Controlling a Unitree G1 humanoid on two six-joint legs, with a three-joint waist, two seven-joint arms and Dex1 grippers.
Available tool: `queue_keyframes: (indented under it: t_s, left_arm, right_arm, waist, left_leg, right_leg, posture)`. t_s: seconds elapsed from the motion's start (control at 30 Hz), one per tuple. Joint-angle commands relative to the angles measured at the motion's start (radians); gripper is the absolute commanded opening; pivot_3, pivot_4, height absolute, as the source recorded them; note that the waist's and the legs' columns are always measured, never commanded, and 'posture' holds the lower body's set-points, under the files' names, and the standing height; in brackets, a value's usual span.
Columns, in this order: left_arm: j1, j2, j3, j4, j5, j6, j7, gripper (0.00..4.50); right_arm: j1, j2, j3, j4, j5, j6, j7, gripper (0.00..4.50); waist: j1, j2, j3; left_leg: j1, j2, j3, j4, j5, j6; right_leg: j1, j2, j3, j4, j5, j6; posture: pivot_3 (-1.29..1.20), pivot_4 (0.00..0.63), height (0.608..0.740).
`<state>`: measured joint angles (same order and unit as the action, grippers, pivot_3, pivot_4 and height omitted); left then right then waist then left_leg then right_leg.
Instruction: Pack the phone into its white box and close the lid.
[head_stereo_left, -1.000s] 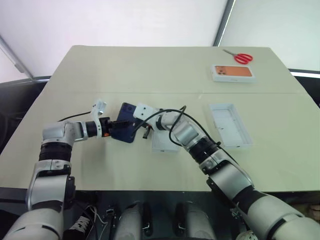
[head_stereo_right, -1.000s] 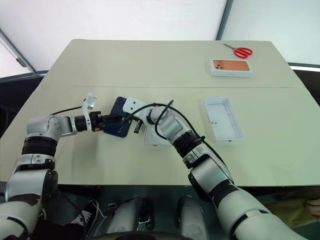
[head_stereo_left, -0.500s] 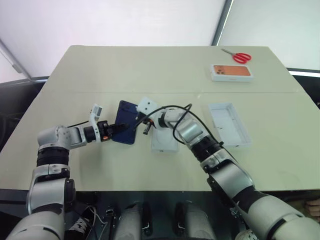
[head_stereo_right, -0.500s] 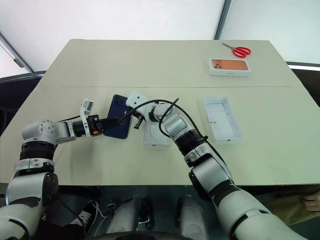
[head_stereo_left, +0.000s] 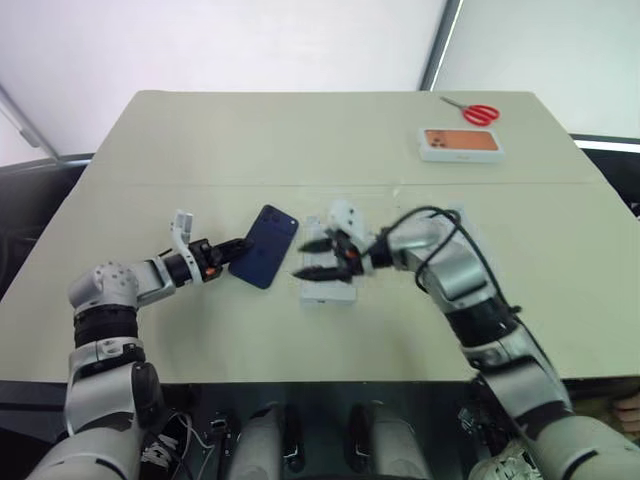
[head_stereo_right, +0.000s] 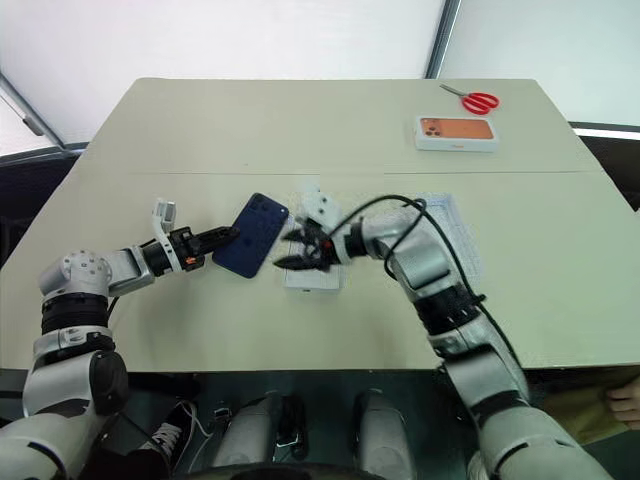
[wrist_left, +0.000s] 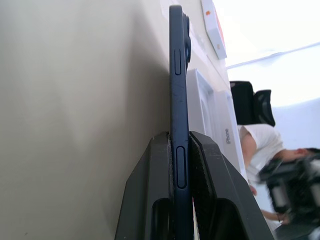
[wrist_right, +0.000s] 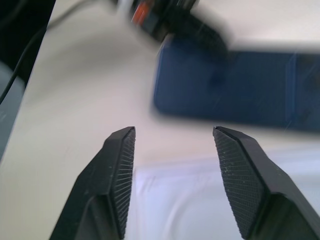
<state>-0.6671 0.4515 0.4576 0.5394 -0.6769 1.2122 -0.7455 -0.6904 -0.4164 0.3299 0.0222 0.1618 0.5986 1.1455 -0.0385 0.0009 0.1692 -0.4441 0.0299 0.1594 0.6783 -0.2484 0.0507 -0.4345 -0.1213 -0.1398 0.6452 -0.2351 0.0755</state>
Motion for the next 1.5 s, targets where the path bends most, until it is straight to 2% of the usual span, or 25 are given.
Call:
queue_keyframes:
  t_s: [0.03, 0.17, 0.43, 0.63, 0.7, 0.83, 1.23, 1.5]
  left_arm:
    - [-0.014, -0.007, 0.051, -0.074, -0.054, -0.001, 0.043, 0.56]
    - [-0.008, -0.023, 0.058, -0.108, -0.075, 0.015, 0.083, 0.56]
    - [0.069, 0.005, -0.097, -0.178, -0.042, 0.034, 0.032, 0.56]
    - [0.075, 0.021, -0.147, -0.109, -0.007, -0.034, 0.01, 0.56]
    - [0.062, 0.022, -0.134, -0.089, -0.022, -0.031, 0.0, 0.07]
    - [0.07, 0.032, -0.153, -0.103, -0.035, -0.014, -0.021, 0.01]
    - [0.045, 0.035, -0.017, -0.049, -0.116, 0.021, 0.028, 0.01]
    - [0.041, -0.011, 0.168, -0.074, -0.255, 0.118, 0.126, 0.01]
  right_arm:
    - [0.025, -0.061, 0.017, -0.123, 0.013, -0.023, 0.043, 2.68]
    - [0.063, -0.098, 0.044, -0.131, -0.028, -0.065, 0.015, 2.68]
    - [-0.013, -0.018, 0.025, -0.027, -0.068, -0.118, -0.116, 2.68]
    - [-0.048, 0.029, 0.003, 0.007, -0.048, -0.132, -0.155, 2.68]
    - [-0.048, 0.026, -0.001, 0.012, -0.049, -0.14, -0.162, 2.76]
    - [-0.039, 0.004, -0.002, 0.011, -0.053, -0.15, -0.159, 2.76]
    - [-0.005, -0.066, -0.008, -0.001, -0.054, -0.156, -0.122, 2.76]
    - [0.058, -0.136, 0.024, -0.087, -0.011, -0.112, 0.0, 2.76]
  waist:
    - [0.0, -0.001, 0.001]
    - [0.0, -0.001, 0.001]
    - [0.006, -0.002, 0.002]
    - [0.018, -0.002, 0.002]
    - [0.019, -0.003, 0.002]
    - [0.019, -0.002, 0.002]
    - [0.018, -0.002, 0.002]
    - [0.022, -0.004, 0.004]
  left_leg:
    - [0.0, 0.0, 0.0, 0.0, 0.0, 0.0]
    - [0.0, 0.0, 0.0, 0.0, 0.0, 0.0]
    - [0.0, 0.0, 0.0, 0.0, 0.0, 0.0]
    - [0.0, 0.0, 0.001, 0.0, 0.0, -0.001]
    - [0.0, 0.0, 0.001, 0.0, 0.0, -0.001]
    - [0.0, 0.0, 0.001, 0.0, 0.0, -0.001]
    - [0.0, 0.0, 0.001, 0.0, 0.0, -0.001]
    - [-0.001, 0.0, 0.001, 0.0, 0.0, 0.0]
  right_leg:
    - [0.0, 0.0, 0.0, 0.0, 0.0, 0.0]
    - [0.0, -0.001, 0.0, 0.0, 0.0, 0.0]
    - [0.0, -0.001, 0.0, 0.0, 0.0, 0.0]
    - [0.0, -0.002, 0.0, -0.001, 0.0, 0.0]
    - [0.0, -0.002, 0.0, -0.001, 0.0, 0.0]
    - [-0.001, -0.002, 0.0, 0.0, 0.0, -0.001]
    - [-0.001, -0.002, 0.0, 0.0, 0.0, -0.001]
    - [-0.002, -0.003, 0.0, 0.0, 0.0, -0.001]
  posture:
    - [0.0, 0.15, 0.738]
    - [0.0, 0.15, 0.738]
    - [0.0, 0.15, 0.738]
    - [0.0, 0.15, 0.738]
    - [0.0, 0.15, 0.738]
    - [0.0, 0.15, 0.738]
    - [0.0, 0.15, 0.738]
    - [0.0, 0.15, 0.738]
